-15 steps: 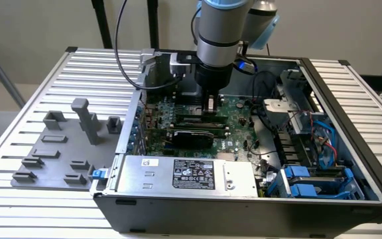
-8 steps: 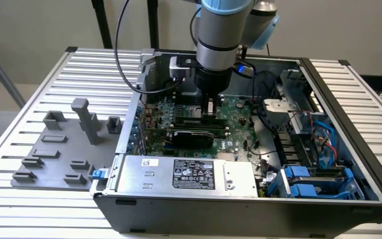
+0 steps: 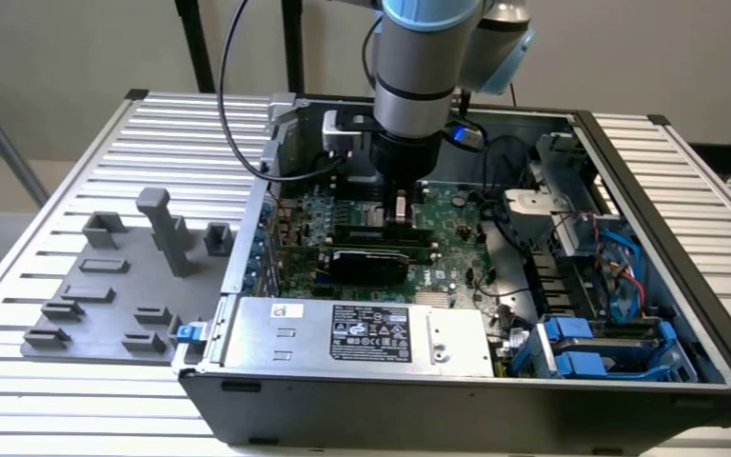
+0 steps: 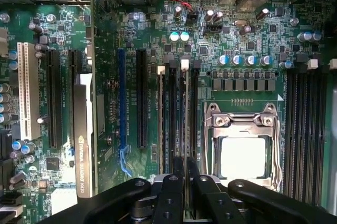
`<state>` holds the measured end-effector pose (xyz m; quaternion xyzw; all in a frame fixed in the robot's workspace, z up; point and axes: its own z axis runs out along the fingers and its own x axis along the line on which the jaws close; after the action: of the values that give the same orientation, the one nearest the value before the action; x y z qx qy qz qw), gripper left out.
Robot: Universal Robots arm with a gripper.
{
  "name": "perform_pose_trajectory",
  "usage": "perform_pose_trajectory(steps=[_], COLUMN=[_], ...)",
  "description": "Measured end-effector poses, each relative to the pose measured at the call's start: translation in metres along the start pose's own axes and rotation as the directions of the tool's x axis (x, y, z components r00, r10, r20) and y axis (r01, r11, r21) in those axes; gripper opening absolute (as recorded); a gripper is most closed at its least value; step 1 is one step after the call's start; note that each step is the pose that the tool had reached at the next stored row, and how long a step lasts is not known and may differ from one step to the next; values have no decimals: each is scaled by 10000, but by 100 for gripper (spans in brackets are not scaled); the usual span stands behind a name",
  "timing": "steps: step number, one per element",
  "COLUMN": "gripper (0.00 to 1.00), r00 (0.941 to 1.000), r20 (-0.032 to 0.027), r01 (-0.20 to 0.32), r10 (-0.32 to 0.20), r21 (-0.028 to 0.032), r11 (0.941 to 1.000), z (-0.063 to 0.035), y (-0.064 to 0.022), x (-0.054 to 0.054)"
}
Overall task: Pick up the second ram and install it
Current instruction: 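Insert the second ram into the second slot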
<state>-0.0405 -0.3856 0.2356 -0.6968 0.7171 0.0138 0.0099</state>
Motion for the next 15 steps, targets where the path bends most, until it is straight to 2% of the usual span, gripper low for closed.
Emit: perform_pose_trajectory(steps=[13,15], gripper=[14,14], r00=[10000,10000], r20=[-1,18], r01=[80,92], r10=[-80,-92], r21=[-4,-3], r11=[10000,10000], z=[31,51], y=[6,6], x=[0,-6])
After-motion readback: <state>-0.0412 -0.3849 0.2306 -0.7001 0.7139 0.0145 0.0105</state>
